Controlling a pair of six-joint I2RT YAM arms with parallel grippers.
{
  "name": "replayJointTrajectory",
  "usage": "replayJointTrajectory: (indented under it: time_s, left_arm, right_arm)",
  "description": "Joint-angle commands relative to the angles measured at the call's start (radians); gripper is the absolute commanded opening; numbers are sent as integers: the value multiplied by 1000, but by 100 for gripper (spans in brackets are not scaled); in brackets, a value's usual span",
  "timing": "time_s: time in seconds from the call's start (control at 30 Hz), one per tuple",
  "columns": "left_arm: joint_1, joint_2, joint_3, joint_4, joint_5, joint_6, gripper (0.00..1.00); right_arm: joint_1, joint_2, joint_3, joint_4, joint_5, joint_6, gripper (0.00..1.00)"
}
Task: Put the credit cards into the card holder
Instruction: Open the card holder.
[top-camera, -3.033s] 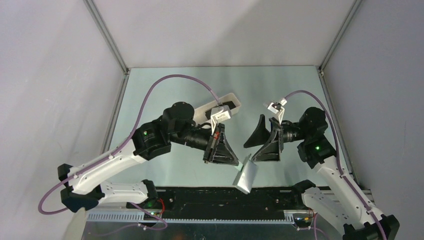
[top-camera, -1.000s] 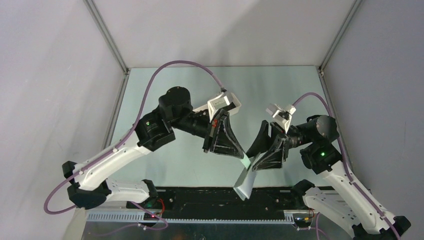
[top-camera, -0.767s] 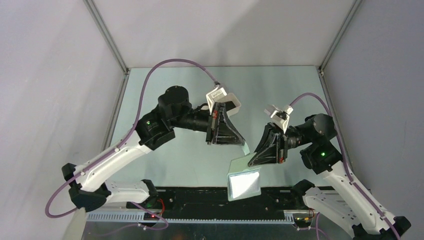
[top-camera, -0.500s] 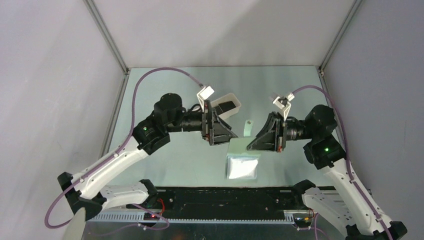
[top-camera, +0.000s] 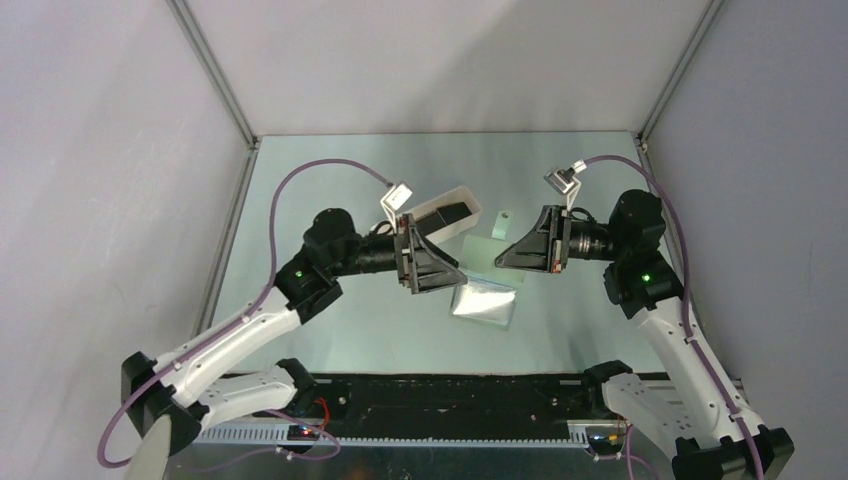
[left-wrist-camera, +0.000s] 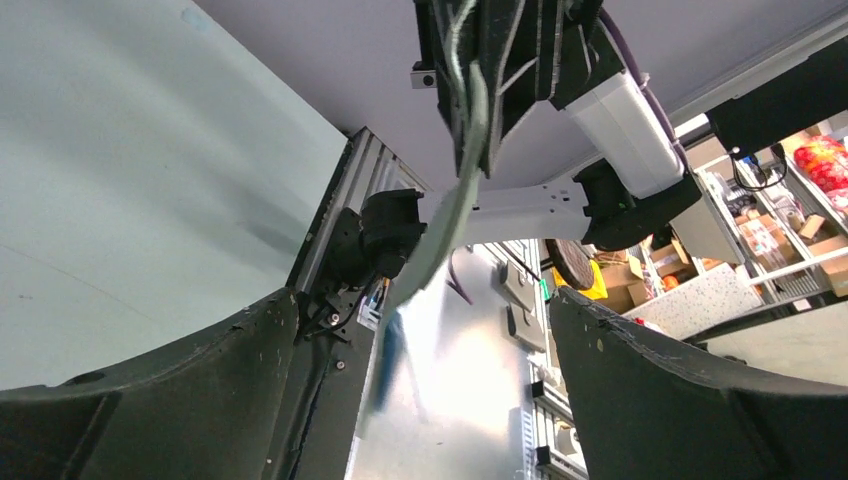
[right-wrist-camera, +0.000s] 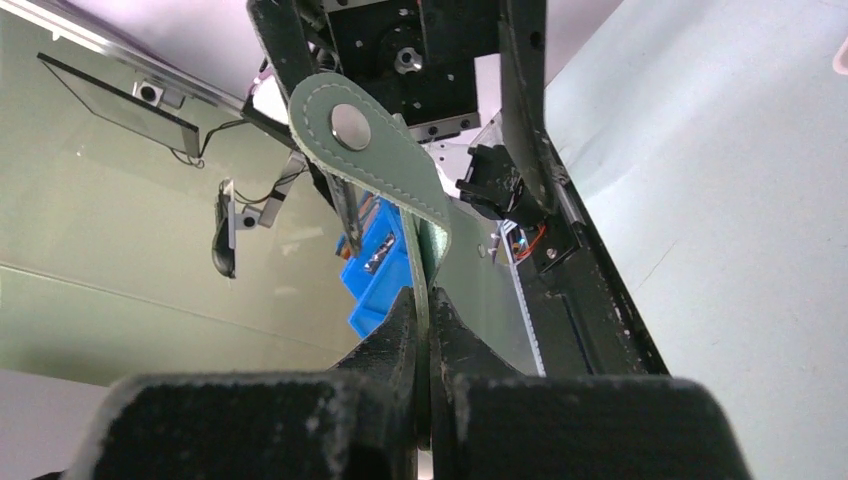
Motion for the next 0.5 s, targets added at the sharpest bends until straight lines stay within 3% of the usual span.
replayJointTrajectory:
  time_s: [0.0, 0.13, 0.2, 0.27, 0.3, 0.33, 0.37, 0.4, 0.43, 0.47]
  left_arm:
    - [-16, 71, 36, 96, 49, -18, 98]
    - [-27, 120, 33, 101, 30, -12, 93]
    - [-31, 134, 31, 112, 29, -16, 84]
    - [-51, 145, 32, 146, 38, -33, 65]
    - [-58, 152, 37, 172, 42, -41, 46]
    - [-73, 155, 40, 185, 51, -59, 37]
    - [-79, 161, 42, 211, 56, -69, 19]
    - [-88, 163, 42, 225, 66, -93, 12]
    - [-91, 165, 38, 245, 67, -107, 3]
    - [-90, 164, 34, 253, 54, -133, 2]
  right_arm:
    - [-1, -5, 38, 6, 15, 44, 0]
    - [0, 3, 38, 39, 2, 67, 0]
    - [-2, 8, 37, 32, 2, 67, 0]
    - [-2, 18, 37, 12, 12, 55, 0]
    - [-2, 21, 38, -12, 26, 39, 0]
    - [-2, 29, 37, -27, 35, 29, 0]
    - [-7, 32, 39, -70, 68, 2, 0]
    - [-10, 36, 40, -98, 89, -16, 1]
    - [-13, 38, 45, -163, 132, -61, 20]
    - [-15, 39, 48, -192, 151, -87, 33]
